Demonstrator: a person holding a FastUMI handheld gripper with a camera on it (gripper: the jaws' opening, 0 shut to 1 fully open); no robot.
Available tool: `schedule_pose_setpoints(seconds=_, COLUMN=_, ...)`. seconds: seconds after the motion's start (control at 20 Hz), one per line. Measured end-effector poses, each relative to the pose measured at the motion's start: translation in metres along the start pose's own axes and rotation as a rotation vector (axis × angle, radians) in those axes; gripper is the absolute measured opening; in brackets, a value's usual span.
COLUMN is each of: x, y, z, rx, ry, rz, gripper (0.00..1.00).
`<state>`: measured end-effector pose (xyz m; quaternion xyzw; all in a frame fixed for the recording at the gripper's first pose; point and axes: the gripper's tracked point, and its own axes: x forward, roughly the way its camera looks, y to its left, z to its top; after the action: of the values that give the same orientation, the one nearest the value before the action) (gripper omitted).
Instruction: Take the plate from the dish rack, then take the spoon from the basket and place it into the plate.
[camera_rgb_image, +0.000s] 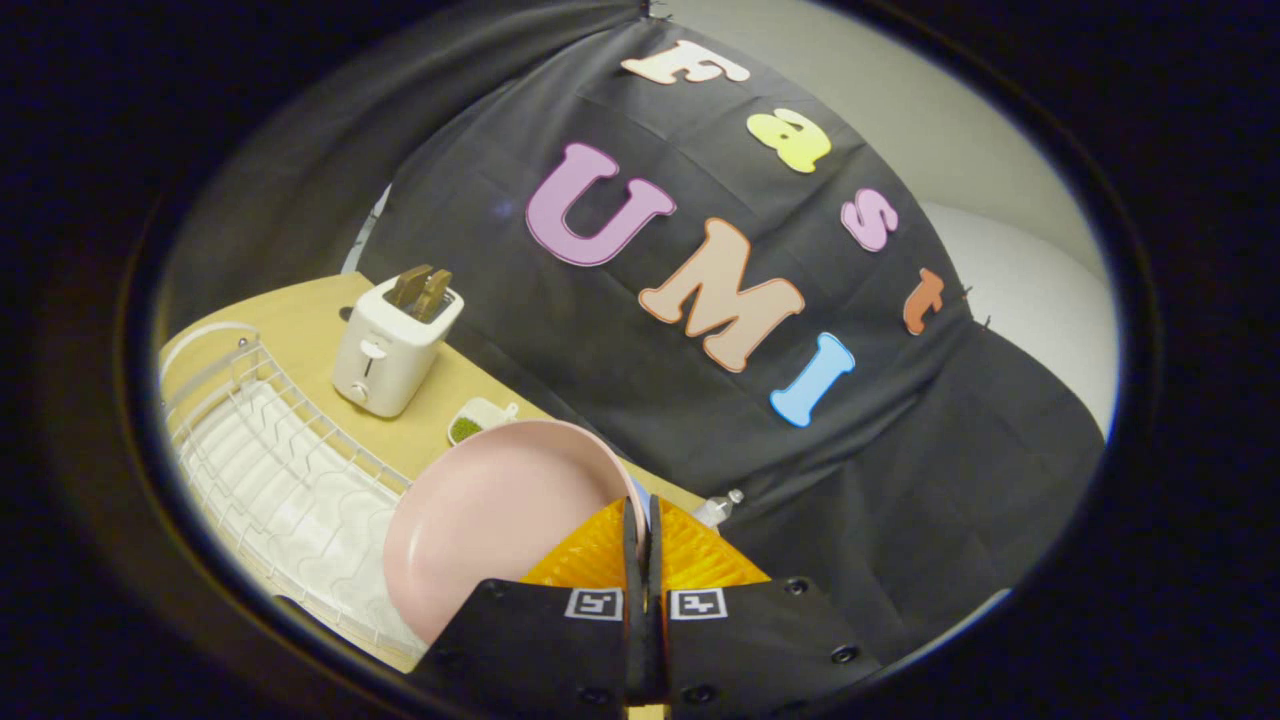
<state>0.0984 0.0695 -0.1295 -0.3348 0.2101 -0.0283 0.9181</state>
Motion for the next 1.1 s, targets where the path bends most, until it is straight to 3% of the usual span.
schedule_pose_setpoints(seconds=0.55, x=-0.059, y=-0.106, z=-0.079, rx=0.181, ry=0.050, rz=-0.099, gripper=0.03)
schedule_pose_setpoints(seconds=1.1, x=-0.081, y=-0.118, z=-0.201, rx=0.514, ry=0.161, rz=-0.009, gripper=0.03)
